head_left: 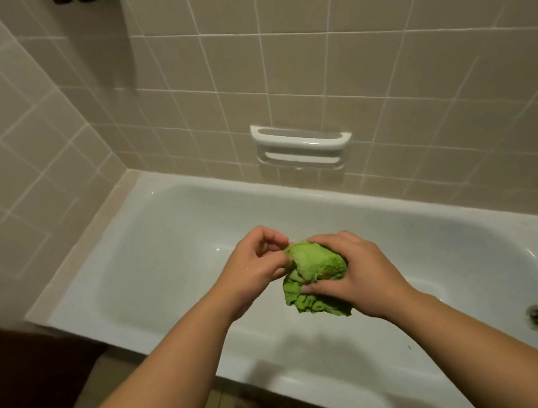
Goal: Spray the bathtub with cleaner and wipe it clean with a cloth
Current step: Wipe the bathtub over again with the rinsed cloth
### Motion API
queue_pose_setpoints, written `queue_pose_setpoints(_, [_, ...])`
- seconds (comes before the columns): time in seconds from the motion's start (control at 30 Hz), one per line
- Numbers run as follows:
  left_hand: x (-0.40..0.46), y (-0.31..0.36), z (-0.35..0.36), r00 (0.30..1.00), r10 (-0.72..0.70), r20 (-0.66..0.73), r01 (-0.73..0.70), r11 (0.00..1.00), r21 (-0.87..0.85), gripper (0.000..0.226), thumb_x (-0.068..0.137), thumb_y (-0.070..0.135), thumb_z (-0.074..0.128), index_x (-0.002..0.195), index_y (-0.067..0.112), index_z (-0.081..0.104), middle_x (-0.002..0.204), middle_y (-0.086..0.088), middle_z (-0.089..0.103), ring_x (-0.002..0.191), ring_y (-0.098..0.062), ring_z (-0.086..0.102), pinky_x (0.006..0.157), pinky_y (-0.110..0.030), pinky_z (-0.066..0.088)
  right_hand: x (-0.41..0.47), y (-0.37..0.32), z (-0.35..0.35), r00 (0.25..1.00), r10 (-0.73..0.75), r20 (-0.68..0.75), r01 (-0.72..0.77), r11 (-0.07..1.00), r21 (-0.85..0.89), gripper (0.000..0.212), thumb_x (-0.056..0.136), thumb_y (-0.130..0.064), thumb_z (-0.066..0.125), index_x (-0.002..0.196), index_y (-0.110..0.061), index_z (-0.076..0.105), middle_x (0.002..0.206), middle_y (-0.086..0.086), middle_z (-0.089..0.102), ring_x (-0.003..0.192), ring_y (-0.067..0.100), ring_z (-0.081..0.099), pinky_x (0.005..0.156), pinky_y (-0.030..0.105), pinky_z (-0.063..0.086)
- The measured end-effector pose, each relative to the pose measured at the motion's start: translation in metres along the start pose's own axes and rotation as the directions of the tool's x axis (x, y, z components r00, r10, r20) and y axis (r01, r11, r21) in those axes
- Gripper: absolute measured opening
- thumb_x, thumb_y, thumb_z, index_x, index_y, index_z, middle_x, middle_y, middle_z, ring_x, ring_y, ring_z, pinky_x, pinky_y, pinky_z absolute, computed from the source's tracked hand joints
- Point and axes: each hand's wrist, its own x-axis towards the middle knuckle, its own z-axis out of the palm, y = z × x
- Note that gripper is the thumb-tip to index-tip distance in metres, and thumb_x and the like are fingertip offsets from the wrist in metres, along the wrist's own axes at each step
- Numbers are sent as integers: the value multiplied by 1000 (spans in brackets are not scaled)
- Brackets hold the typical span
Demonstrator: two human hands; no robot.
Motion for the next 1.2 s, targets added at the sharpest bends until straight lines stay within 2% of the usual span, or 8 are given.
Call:
queue_pose_setpoints(0.13, [12, -3, -18, 997, 23, -70, -18, 997, 74, 29, 70, 29, 78, 98, 24, 74, 100, -4, 73, 99, -25, 72, 96, -44, 59, 20, -5, 10, 998, 3, -56, -2, 1000, 2, 67, 64, -66, 85, 124, -49, 61, 105, -18, 56, 97, -2, 57, 80, 12, 42])
queue_pose_setpoints(0.3, [32, -13, -63, 994, 48, -96, -27, 977, 213, 28, 76, 41, 75, 103, 32, 74, 102, 10, 75, 98, -10, 71, 93, -37, 58, 47, -20, 39, 993, 62, -96, -61, 998, 12, 63, 66, -61, 87, 122, -48, 62, 103, -16, 56, 96, -6, 55, 78, 8, 38])
queue_pose_setpoints(0.43, [46, -42, -110, 998, -6, -66, 26, 951, 308, 11, 86, 33, 74, 97, 35, 74, 90, 10, 73, 81, -7, 67, 81, -30, 55, 64, -29, 68, 988, 130, -84, -131, 991, -5, 63, 66, -63, 86, 122, -47, 62, 106, -17, 56, 99, -5, 55, 79, 10, 39])
queue_pose_setpoints(0.57, [59, -70, -162, 996, -89, 17, 73, 895, 440, 10, 90, 29, 70, 100, 32, 72, 78, 15, 65, 71, -3, 61, 70, -21, 49, 76, -40, 99, 971, 218, -102, -222, 975, -23, 62, 67, -60, 88, 122, -49, 61, 105, -16, 56, 98, -6, 54, 77, 8, 38])
queue_pose_setpoints(0.77, [80, -91, -248, 982, -180, 60, 109, 796, 596, 13, 90, 28, 65, 101, 32, 70, 89, 12, 66, 75, -4, 61, 70, -19, 48, 100, -68, 147, 932, 332, -146, -335, 942, 5, 63, 66, -59, 88, 122, -46, 63, 105, -17, 56, 98, -4, 56, 78, 11, 40])
queue_pose_setpoints(0.97, [81, -87, -311, 978, -197, 64, 124, 806, 579, 12, 89, 29, 65, 97, 36, 71, 91, 12, 69, 81, -6, 65, 70, -20, 49, 120, -108, 184, 912, 370, -179, -360, 929, 86, 63, 66, -57, 89, 122, -42, 65, 109, -19, 58, 101, -7, 56, 80, 9, 41])
queue_pose_setpoints(1.07, [76, -82, -332, 987, -144, 67, 86, 841, 534, 12, 89, 29, 66, 96, 37, 71, 87, 13, 69, 72, 0, 61, 68, -19, 48, 131, -127, 196, 911, 362, -198, -346, 931, 112, 60, 66, -56, 90, 119, -43, 66, 109, -19, 60, 100, -7, 57, 80, 12, 43])
queue_pose_setpoints(1.2, [64, -74, -344, 992, -51, 112, -5, 893, 451, 13, 88, 25, 71, 98, 33, 74, 87, 11, 71, 70, -3, 59, 75, -23, 52, 137, -146, 213, 890, 390, -236, -338, 912, 233, 53, 67, -52, 91, 113, -43, 67, 109, -13, 68, 97, 2, 65, 81, 27, 55])
